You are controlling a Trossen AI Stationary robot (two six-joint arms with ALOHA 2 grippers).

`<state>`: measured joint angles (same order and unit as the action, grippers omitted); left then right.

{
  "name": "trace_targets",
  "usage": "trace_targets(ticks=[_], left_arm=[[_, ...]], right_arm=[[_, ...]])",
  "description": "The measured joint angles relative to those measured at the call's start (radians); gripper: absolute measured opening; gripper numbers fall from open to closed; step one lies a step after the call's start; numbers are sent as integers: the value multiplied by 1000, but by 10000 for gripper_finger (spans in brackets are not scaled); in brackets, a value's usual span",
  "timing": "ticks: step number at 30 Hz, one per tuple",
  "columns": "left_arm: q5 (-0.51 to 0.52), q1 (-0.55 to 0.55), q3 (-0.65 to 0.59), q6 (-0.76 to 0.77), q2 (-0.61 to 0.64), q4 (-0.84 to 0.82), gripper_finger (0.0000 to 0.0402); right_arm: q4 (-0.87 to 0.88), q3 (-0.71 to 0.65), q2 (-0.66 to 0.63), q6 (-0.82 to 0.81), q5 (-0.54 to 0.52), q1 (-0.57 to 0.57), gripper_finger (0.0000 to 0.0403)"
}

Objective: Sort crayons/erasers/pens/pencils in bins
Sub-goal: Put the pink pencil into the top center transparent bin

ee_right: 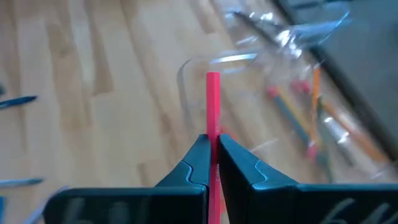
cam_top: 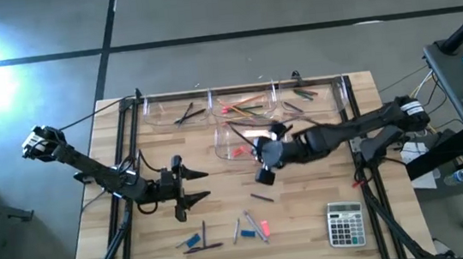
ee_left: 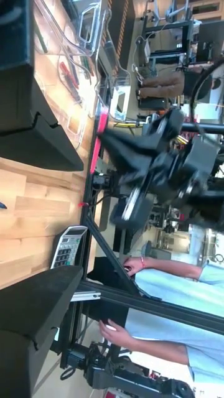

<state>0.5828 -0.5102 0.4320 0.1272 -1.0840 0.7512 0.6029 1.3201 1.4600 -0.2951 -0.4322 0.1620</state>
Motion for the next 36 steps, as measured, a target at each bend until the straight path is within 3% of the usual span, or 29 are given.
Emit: trace_targets(ticks=[6,10,17,21,30,36], left_arm=[[0,0,0,0,0,0,247],[0,0,0,0,0,0,247],[0,0,0,0,0,0,247],[0,0,0,0,0,0,247],[0,0,0,0,0,0,247],[-1,0,0,0,0,0,247]], right_arm=[[-125,0,8,290,159,-155,11],[-187,0,29,442,187,-279,11],[-230,0,83,579,393,-527,11],[-272,0,133,651,479,-611,11],[-331,47,244,734,484,-647,12],[-328,106,278,765,433,-647,12]])
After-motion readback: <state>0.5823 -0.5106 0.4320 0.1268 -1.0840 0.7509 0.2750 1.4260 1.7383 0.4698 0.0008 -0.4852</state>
